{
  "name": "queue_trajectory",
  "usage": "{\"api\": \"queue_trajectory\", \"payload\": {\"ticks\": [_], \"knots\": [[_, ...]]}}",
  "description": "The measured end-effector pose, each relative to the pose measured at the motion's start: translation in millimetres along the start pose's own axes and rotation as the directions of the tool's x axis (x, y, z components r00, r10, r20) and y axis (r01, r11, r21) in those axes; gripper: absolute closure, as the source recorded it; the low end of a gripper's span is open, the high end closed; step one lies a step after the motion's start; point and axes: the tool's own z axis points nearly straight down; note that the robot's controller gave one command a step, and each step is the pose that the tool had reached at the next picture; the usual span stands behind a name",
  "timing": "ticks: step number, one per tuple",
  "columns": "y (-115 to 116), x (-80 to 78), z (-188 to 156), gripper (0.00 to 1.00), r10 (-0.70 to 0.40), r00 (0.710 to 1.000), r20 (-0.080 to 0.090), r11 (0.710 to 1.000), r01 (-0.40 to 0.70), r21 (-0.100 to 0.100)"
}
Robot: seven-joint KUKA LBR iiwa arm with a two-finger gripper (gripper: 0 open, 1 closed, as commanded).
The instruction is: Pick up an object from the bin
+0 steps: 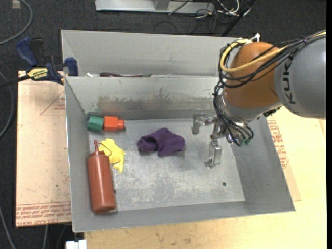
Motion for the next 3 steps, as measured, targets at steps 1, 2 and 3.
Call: {"api": "queue_trajectory", "payload": {"ticks": [1, 2, 3], "knots": [[18, -18.9, 1, 0.00, 0.063, 0.998, 0.026, 0.998, -0.063, 0.002], [29, -33.2, 66, 0.00, 0.057, 0.998, 0.009, 0.998, -0.057, -0.001], [60, -48.2, 86, 0.00, 0.088, 0.996, 0.009, 0.996, -0.088, 0.002]]}}
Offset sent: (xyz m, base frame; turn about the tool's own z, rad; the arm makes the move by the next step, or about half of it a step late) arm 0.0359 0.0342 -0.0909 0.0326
